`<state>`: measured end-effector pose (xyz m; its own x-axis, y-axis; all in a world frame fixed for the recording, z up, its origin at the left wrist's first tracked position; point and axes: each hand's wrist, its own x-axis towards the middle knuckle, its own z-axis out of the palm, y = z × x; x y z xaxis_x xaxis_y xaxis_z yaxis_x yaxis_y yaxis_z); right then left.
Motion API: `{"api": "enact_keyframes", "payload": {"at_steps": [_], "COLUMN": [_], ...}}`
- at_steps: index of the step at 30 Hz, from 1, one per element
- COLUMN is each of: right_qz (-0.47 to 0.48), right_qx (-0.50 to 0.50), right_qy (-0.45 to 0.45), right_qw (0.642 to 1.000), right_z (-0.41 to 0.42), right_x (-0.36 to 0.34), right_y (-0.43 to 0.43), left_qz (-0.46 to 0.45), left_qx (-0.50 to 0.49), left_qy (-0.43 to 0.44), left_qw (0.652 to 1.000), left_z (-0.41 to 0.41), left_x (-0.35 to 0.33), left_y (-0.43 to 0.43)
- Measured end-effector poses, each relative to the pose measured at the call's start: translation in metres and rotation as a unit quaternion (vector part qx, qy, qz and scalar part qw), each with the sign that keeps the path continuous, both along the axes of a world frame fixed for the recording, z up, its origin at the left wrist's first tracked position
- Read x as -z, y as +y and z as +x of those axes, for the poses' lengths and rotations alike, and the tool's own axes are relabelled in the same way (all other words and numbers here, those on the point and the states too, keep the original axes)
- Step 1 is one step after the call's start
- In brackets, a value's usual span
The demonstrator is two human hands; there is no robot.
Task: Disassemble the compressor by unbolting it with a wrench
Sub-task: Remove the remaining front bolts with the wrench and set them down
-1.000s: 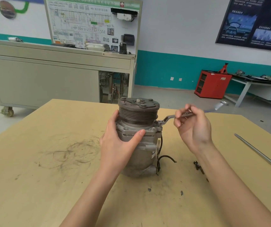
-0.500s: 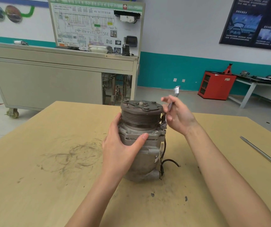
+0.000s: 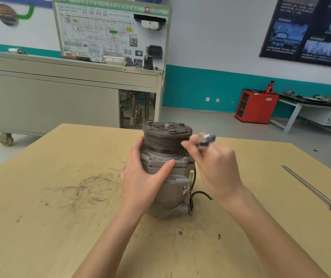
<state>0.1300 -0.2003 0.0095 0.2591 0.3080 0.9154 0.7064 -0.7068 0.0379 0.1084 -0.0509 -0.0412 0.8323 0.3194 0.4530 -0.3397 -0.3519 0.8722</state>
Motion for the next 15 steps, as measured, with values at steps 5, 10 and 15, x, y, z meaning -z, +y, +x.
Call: {"api": "enact_keyframes", "payload": {"at_steps": [5,10,15], "right_qz": [0.068,0.111,0.055], "right_qx": [-0.021,-0.072,-0.027], "right_qy": [-0.023,-0.021,-0.070], "right_qw": [0.997,0.991,0.996], "right_z": [-0.001,-0.007,-0.014], "right_x": [0.012,0.007,0.017], "right_y": [-0.002,-0.010,-0.001], "left_qz": [0.002,0.000,0.002], "left_qx": [0.001,-0.004,0.000], "left_qy": [0.000,-0.001,-0.003], "left_qw": [1.000,1.000,1.000], "left_z": [0.000,0.001,0.000], "left_x": [0.000,0.001,0.001], "left_y": [0.000,-0.001,0.000]}}
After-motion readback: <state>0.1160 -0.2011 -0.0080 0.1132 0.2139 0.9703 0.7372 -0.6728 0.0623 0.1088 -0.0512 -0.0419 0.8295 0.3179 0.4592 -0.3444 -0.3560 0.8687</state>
